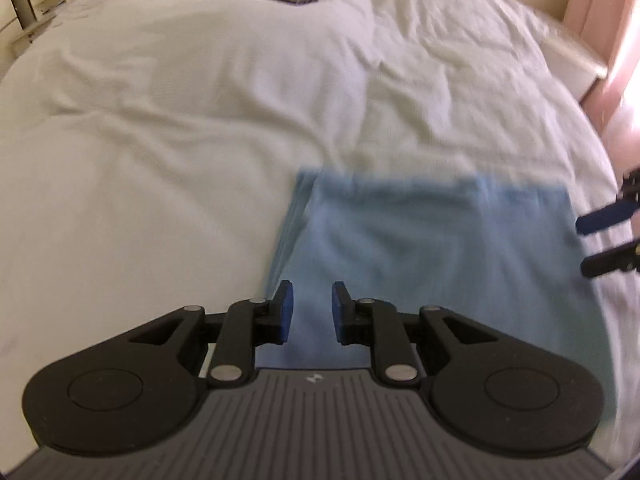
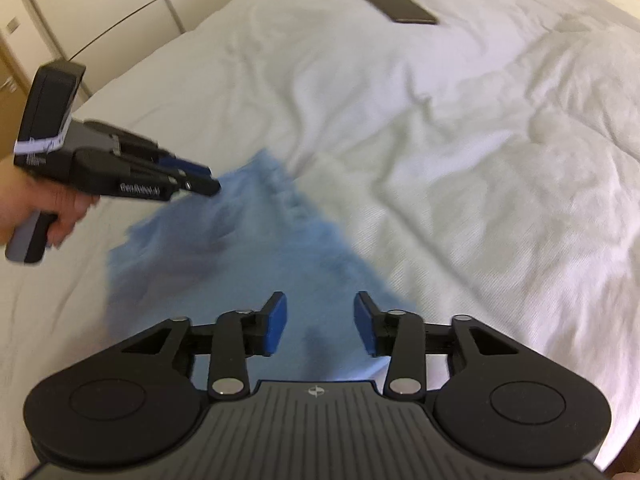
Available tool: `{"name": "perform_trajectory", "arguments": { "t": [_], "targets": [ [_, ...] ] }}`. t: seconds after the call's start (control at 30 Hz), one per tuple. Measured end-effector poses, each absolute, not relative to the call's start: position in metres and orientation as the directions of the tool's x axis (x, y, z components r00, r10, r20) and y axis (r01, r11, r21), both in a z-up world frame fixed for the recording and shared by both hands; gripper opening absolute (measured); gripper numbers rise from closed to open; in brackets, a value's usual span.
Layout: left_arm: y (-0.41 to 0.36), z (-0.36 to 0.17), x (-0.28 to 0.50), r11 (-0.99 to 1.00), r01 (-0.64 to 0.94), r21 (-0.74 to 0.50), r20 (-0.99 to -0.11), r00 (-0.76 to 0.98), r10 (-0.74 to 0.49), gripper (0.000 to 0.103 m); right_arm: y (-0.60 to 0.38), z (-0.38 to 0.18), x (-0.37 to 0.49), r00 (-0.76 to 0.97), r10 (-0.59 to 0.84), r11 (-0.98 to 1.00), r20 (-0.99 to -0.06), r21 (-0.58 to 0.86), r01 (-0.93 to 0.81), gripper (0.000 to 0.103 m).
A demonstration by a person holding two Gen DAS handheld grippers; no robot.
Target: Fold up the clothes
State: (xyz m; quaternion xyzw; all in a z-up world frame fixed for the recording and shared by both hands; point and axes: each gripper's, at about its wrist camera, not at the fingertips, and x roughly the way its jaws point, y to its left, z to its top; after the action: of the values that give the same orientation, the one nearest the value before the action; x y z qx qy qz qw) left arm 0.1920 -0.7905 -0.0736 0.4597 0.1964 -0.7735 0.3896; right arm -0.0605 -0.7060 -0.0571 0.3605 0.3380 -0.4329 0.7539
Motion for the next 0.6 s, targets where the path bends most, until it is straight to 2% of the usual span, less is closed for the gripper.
{"name": "perform_trajectory", "arguments": {
  "t": [0.13, 0.2, 0.33, 0.47, 0.6],
  "targets": [
    [-0.750, -0.079, 0.230, -0.603, 0.794, 0.078, -0.888, -0.220, -0.405, 0.016, -0.674, -0.053, -0.027, 0.444, -0.354, 0.427, -0.823, 0.280, 0.860, 0.045],
    [-0.730, -0.081, 0.247, -0.597, 0.797, 0.086, -0.890, -0.208, -0.406, 0.016, -0.658, -0.062, -0.009, 0.449, -0.328, 0.467, -0.831, 0.271, 0.842, 0.051],
    [-0.693, -0.084, 0.264, -0.652, 0.743, 0.149, -0.876, -0.207, -0.436, 0.026, -0.638, -0.080, 0.004, 0.375, -0.306, 0.428, -0.875, 0.225, 0.875, 0.051],
    [-0.659, -0.097, 0.248, -0.779, 0.547, 0.305, -0.845, -0.222, -0.487, 0.045, -0.607, -0.063, 0.020, 0.327, -0.381, 0.479, -0.865, 0.118, 0.870, 0.053],
    [-0.634, -0.124, 0.225, -0.840, 0.243, 0.485, -0.806, -0.248, -0.537, 0.052, -0.573, -0.053, 0.054, 0.243, -0.459, 0.564, -0.855, -0.069, 0.823, 0.063]
  ]
}}
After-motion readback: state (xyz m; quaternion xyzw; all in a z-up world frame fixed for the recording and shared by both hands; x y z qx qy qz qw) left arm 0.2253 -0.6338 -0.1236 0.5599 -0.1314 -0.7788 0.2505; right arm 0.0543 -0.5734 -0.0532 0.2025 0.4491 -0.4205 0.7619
